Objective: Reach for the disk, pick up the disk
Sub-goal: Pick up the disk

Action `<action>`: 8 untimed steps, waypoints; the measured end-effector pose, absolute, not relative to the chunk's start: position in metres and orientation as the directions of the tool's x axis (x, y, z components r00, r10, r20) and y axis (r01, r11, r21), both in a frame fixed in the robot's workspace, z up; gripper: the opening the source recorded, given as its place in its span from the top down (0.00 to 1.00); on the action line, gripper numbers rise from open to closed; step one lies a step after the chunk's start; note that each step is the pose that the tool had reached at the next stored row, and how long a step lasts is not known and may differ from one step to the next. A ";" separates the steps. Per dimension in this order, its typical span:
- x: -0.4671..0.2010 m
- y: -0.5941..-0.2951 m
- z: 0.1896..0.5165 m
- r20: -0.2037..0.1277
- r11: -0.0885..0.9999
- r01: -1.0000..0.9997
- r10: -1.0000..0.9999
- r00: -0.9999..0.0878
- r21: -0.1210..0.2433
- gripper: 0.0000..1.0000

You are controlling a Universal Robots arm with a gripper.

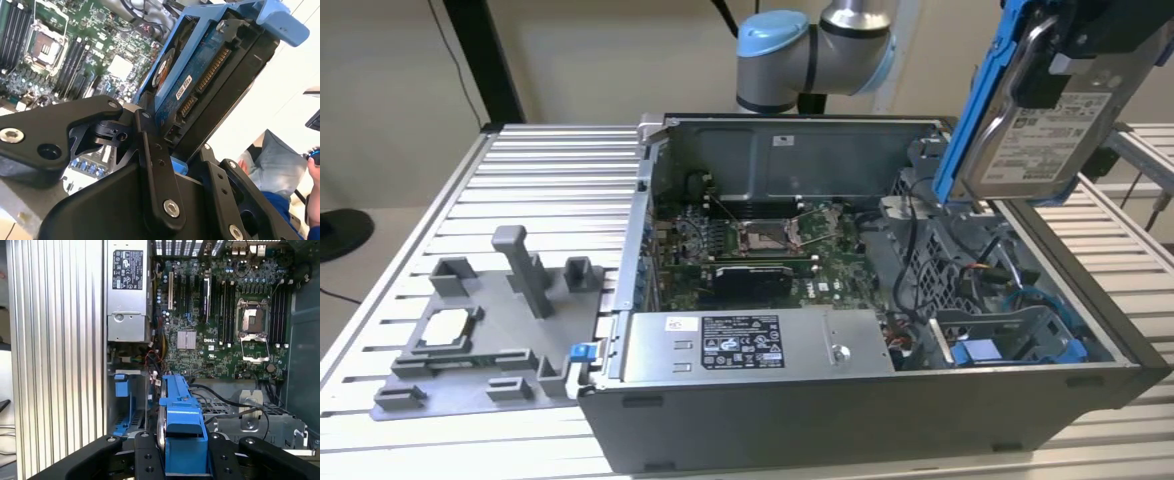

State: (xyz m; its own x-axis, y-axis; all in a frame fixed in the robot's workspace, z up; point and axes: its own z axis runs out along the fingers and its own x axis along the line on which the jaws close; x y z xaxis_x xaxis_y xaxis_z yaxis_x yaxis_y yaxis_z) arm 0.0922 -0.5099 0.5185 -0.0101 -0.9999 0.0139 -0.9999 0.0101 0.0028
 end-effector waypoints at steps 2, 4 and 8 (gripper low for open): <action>0.092 -0.513 0.518 0.014 0.010 -1.000 -1.000 -0.010 0.003 1.00; 0.093 -0.516 0.518 0.014 0.010 -1.000 -1.000 -0.010 0.003 1.00; 0.093 -0.521 0.518 0.014 0.010 -1.000 -1.000 -0.010 0.003 1.00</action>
